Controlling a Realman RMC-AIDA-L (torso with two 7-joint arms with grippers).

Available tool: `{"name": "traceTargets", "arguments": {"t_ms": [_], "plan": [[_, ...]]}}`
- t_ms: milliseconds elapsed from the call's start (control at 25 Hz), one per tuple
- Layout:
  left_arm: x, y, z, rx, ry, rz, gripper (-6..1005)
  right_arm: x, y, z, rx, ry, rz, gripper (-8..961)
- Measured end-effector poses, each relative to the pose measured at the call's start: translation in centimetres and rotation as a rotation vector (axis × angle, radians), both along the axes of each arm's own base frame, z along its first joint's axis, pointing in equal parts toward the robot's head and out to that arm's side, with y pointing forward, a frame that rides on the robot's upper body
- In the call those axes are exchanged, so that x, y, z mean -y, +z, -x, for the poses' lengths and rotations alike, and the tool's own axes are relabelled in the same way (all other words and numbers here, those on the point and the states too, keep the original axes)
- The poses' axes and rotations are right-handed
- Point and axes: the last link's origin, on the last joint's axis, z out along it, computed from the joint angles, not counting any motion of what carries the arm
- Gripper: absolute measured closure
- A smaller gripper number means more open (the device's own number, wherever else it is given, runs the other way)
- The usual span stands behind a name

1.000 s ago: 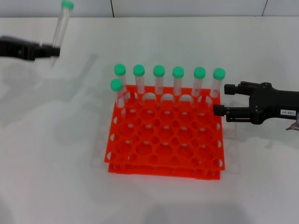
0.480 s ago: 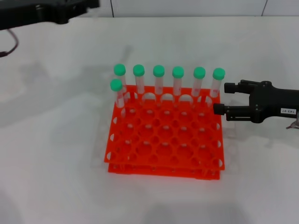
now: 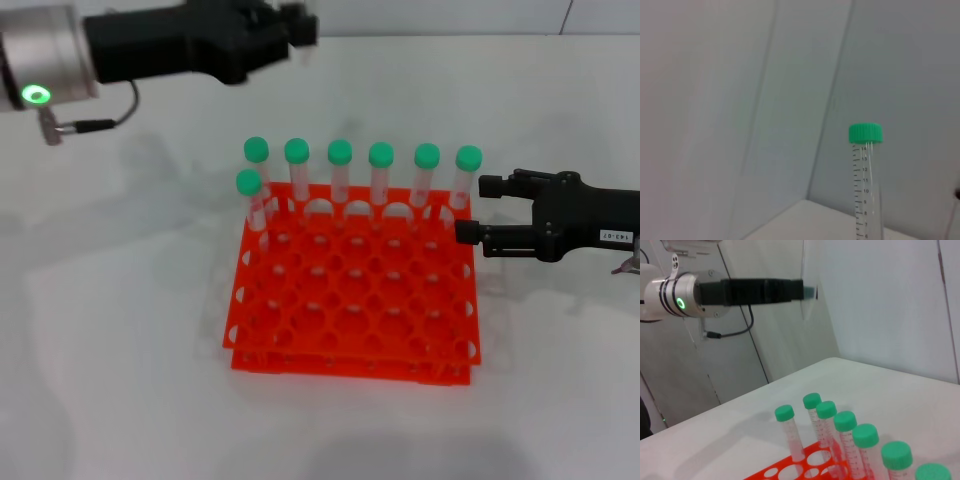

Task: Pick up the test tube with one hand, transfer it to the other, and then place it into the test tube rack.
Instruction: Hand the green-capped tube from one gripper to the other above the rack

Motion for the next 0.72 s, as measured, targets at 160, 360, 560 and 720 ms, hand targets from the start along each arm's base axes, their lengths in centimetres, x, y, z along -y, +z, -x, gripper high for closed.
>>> {"name": "traceTargets", "arguments": {"t_ms": [160, 360, 560, 720], "plan": [[0.3, -1.3, -0.5, -0.012, -0.033, 0.016, 807, 0.0, 0.1, 0.0, 0.002, 0.000, -0.002, 124], [0.8, -3.2, -1.2, -0.029, -0.067, 0.077, 807, -0.2, 0.4, -0.1, -0.005, -0.004, -0.013, 124], [1.7, -4.9, -1.6, -0.056, -0.107, 0.126, 807, -0.2, 0.6, -0.1, -0.006, -0.002, -0.014, 123], [2.0, -5.2, -1.6, -0.060, -0.111, 0.142, 807, -0.1, 0.8, -0.2, -0.003, 0.000, -0.022, 123]]}}
